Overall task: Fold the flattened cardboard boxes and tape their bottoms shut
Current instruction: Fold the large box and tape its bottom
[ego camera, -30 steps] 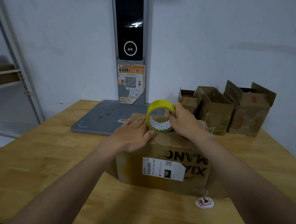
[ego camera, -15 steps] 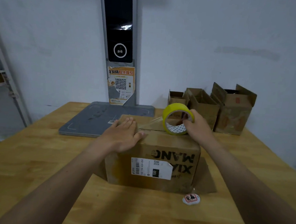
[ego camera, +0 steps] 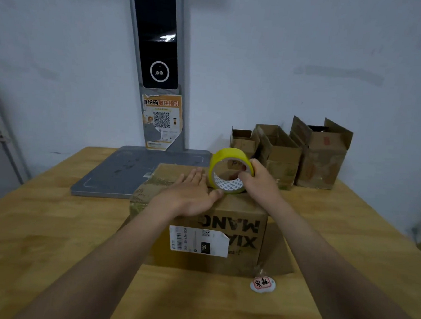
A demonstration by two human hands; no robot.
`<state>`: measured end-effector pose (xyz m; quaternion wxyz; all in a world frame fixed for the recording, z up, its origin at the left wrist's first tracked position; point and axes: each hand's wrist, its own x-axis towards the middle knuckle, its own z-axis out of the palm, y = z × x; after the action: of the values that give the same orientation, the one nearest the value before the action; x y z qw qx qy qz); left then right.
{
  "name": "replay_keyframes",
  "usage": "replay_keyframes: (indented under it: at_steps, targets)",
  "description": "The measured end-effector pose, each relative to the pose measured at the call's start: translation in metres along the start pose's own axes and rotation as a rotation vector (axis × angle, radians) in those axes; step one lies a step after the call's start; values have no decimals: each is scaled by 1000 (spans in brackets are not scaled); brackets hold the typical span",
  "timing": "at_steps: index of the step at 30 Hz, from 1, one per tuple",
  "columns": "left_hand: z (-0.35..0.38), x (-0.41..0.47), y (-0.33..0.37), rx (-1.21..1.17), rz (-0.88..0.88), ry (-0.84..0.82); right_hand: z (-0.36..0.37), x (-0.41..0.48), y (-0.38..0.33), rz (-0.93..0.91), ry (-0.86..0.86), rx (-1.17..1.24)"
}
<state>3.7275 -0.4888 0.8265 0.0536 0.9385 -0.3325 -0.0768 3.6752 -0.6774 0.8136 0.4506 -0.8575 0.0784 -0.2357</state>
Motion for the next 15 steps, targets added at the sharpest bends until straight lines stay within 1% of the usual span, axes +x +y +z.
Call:
replay_keyframes:
  at_steps: [5, 8, 12, 15]
  targets:
    - [-1, -20, -33, 8, -70, 16, 36, -4, -22, -51, -34, 50]
    - [-4, -30, -47, 5, -95, 17, 52, -3, -33, -72, -60, 36]
    - [-5, -32, -47, -2, -109, 13, 45, 5, -42, -87, -79, -42]
    - [-5, -33, -48, -7, -119, 19, 30, 11, -48, -135, -93, -198]
